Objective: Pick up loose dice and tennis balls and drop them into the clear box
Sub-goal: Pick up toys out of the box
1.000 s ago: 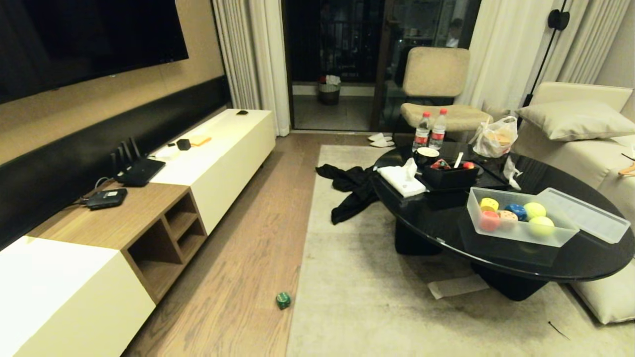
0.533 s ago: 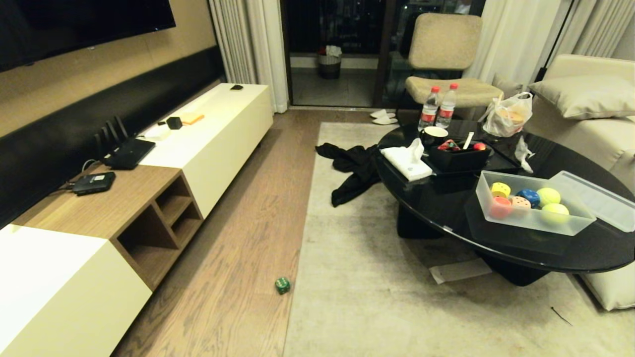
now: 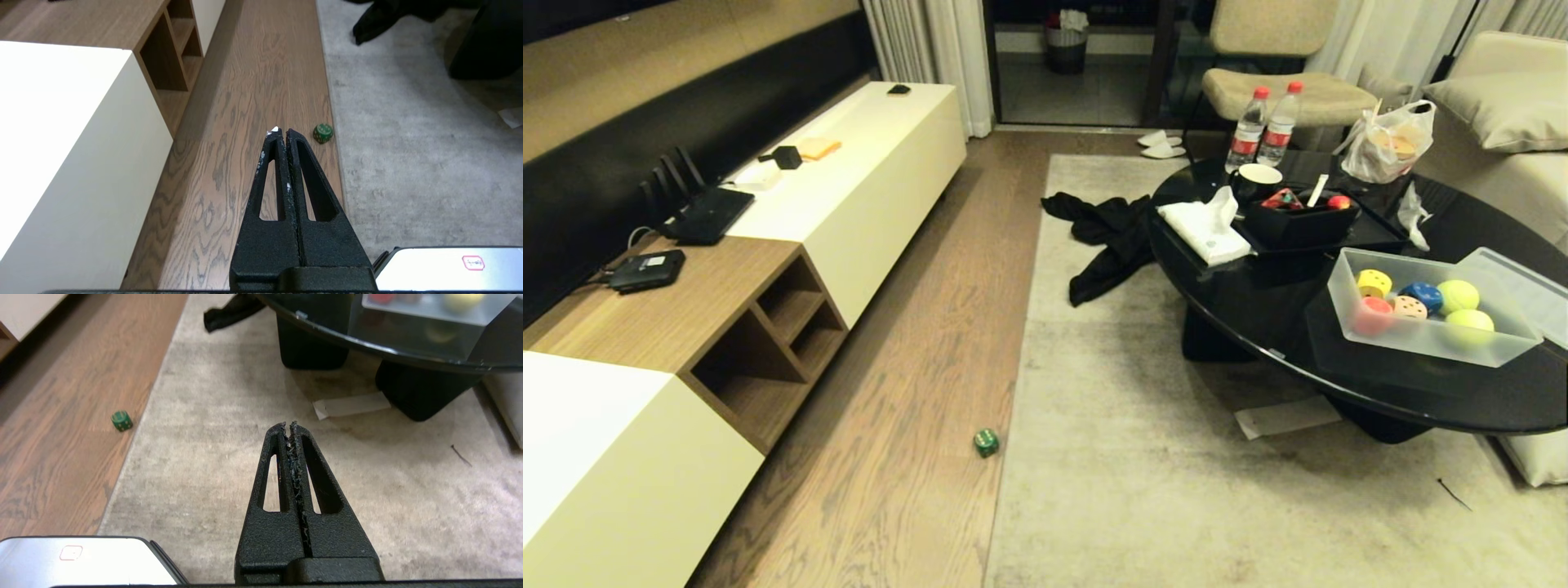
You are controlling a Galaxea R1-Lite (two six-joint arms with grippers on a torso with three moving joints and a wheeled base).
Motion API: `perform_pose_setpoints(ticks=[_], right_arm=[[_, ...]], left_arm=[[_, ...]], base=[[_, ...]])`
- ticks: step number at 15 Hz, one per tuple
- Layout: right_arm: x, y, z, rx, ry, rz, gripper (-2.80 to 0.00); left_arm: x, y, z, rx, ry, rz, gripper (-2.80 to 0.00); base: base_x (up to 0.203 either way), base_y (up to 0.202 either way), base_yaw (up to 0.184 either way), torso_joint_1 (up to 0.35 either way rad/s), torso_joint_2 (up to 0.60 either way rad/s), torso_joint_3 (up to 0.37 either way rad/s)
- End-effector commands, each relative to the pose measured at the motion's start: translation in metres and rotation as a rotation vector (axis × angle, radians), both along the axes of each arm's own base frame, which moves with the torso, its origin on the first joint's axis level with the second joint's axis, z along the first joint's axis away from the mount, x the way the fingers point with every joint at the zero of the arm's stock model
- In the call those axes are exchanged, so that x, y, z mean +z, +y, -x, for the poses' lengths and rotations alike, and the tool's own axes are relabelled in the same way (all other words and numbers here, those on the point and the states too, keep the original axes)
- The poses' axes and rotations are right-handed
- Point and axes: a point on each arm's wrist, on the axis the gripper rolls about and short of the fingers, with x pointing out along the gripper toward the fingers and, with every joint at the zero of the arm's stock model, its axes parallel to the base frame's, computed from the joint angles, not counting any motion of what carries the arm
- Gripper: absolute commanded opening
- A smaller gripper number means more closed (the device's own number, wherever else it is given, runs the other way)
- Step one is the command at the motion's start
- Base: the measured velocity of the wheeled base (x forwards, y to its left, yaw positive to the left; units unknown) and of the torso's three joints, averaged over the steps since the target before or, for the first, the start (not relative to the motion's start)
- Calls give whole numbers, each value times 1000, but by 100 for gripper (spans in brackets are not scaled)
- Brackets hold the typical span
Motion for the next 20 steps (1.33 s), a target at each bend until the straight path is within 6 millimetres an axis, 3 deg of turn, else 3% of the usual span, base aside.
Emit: perform_pose_setpoints(ticks=[1, 20], right_arm=[[0, 0, 0, 0, 1, 0, -280], [0, 0, 0, -1, 0, -1, -280]], left_arm=[[0, 0, 0, 0, -1, 1, -280], [0, 0, 0, 1, -1, 2, -280]], base=[[0, 0, 0, 4, 2, -202], [0, 0, 0, 3, 2, -194]])
